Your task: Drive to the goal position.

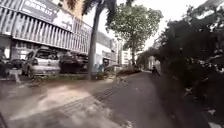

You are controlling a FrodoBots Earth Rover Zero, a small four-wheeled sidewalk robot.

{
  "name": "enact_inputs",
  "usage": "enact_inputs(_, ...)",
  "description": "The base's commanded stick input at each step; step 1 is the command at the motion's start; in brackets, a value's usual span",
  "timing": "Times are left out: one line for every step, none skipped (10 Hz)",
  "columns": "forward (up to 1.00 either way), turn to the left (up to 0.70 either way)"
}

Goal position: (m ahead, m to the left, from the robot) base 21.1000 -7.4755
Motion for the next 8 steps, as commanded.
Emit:
enact_inputs(0.7,-0.14)
enact_inputs(0.7,-0.14)
enact_inputs(0.7,-0.14)
enact_inputs(0.7,-0.14)
enact_inputs(0.7,-0.14)
enact_inputs(0.7,-0.05)
enact_inputs(0.7,0.0)
enact_inputs(0.7,0.0)
